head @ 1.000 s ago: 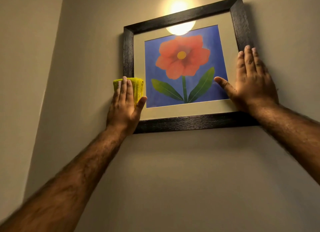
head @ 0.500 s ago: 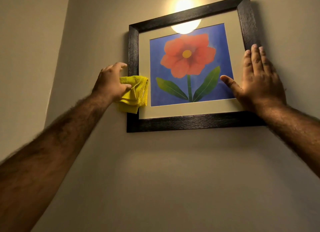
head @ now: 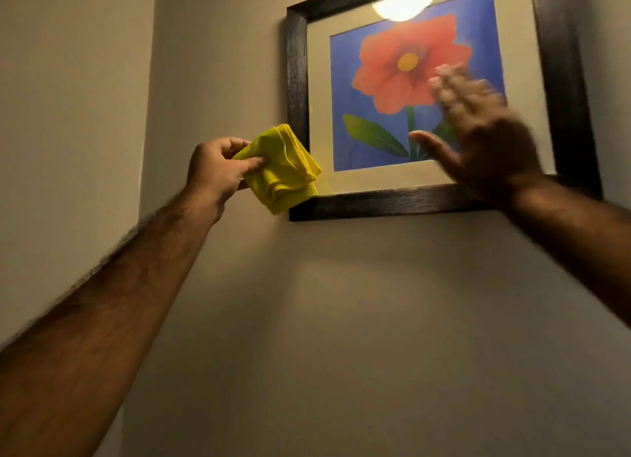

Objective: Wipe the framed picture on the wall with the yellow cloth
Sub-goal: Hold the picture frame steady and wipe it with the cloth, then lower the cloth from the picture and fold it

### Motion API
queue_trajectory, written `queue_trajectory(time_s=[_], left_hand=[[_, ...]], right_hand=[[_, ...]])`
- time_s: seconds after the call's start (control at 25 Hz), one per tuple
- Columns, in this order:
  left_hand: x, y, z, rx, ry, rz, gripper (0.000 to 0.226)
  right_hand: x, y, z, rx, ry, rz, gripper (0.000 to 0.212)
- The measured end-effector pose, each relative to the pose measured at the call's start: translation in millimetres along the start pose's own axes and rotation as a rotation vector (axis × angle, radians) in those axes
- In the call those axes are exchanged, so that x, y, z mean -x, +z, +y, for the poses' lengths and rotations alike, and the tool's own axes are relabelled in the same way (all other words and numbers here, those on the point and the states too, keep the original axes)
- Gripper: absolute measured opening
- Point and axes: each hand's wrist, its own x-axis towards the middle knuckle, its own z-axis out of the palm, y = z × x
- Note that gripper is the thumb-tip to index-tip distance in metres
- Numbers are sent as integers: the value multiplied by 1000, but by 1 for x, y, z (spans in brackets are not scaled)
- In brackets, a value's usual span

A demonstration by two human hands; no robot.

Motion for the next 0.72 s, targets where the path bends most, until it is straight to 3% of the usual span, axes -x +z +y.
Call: queue_trajectory(time_s=[0.12,0.2,0.28,0.36,0.44,0.6,0.72], left_hand=[[33,-22,-9,77,-43,-6,25],[55,-41,-20,100,-92,-6,25],[80,-66,-38,81,-155,-6,34],[105,-92,-59,83,-222,1,39],[132,-120,-81,115,-311,8,35],[201,-190,-134,266,-548,39,21],[268,-244,-178,319,-693,177,14]], right_hand=[[2,18,-112,-520,-42,-153,80],[8,28,-178,-848,181,-345,94],[18,44,-226,-1087,459,-556,87],[31,62,-258,-1249,637,-684,57],[49,78,-287,-1377,763,-772,40],[96,105,-361,-1565,877,-1019,38],[144,123,-429,-1628,909,-1225,40]])
